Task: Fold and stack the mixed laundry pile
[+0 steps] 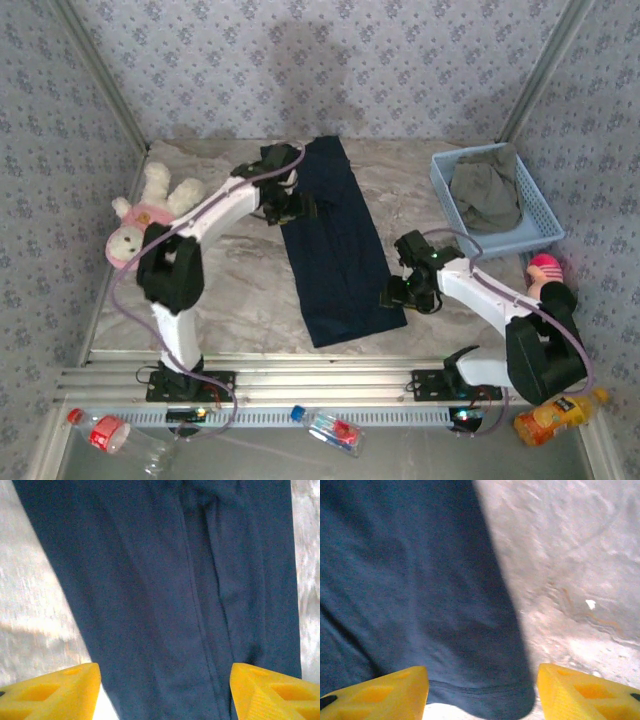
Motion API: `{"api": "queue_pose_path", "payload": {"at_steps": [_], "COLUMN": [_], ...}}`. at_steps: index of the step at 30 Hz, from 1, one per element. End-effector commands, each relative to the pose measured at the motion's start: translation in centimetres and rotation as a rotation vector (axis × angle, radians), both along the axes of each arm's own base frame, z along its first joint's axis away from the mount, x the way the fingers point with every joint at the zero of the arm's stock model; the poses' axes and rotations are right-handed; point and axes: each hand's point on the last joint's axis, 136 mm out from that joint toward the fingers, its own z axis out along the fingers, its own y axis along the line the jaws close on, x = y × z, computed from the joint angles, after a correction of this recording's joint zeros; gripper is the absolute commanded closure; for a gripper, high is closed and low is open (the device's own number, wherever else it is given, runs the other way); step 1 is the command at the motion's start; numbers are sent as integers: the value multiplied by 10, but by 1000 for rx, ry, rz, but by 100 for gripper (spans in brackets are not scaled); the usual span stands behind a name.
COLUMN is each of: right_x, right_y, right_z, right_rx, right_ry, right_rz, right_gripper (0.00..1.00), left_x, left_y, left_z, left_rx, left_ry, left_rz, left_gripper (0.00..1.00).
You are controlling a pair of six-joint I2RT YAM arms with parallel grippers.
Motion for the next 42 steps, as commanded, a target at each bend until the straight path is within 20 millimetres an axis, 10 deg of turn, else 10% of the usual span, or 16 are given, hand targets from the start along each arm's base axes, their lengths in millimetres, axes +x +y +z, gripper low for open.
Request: {"api": "queue_pose_path", "payload": {"at_steps": [1, 12, 19, 25, 42], "right_x": [-8, -19, -36, -43, -47], "right_y": [-3, 5, 24, 53, 54], "right_z": [-4, -21, -25, -15, -20], "right_rx": [47, 105, 160, 215, 201], "right_ry": [4, 28, 66, 42, 43], "right_rz": [23, 30, 42, 74, 82], "right_gripper": [43, 62, 94, 100, 100], "left_x": [-39, -170, -222, -248, -265], "left_y": [5, 3, -9, 1, -9], "left_z": [-24, -62, -69, -83, -103], "left_rx": [-60, -110, -69, -11, 1], "left_ry": [68, 233, 272, 310, 301], "left_rz": [110, 112, -77, -115, -97], "left_gripper": [30, 33, 36, 38, 58]}}
